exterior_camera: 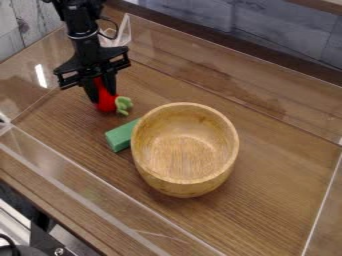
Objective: Move the red fruit to the left
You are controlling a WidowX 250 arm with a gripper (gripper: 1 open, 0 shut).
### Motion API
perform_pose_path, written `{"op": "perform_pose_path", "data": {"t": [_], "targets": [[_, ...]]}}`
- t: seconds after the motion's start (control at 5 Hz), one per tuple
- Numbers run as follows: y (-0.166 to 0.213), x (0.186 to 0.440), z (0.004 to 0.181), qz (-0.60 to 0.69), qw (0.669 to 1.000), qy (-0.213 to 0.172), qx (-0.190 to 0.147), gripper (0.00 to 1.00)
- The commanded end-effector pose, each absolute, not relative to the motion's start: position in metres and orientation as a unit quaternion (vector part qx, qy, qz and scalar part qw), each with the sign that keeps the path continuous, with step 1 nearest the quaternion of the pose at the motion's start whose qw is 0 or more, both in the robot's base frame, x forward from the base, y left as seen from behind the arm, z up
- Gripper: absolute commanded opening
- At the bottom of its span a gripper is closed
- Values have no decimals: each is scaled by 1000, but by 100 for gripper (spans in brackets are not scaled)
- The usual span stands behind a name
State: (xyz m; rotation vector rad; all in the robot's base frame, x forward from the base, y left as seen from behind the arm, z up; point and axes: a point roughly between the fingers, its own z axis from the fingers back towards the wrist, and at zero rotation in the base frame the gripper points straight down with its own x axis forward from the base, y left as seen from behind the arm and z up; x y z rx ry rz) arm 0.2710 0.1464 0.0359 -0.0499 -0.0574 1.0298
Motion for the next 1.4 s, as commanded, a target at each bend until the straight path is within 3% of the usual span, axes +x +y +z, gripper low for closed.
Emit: {"op": "perform_pose_path", "data": {"t": [0.0,0.2,0.4,1.0,1.2], "targets": [[155,280,45,489,871,-41,-22,0],[155,272,40,508,860,-33,-22,0],[159,271,34,510,860,-30,-14,100],[170,269,26,526,850,-20,-1,100],[168,272,39,524,852,-17,0,100]]}}
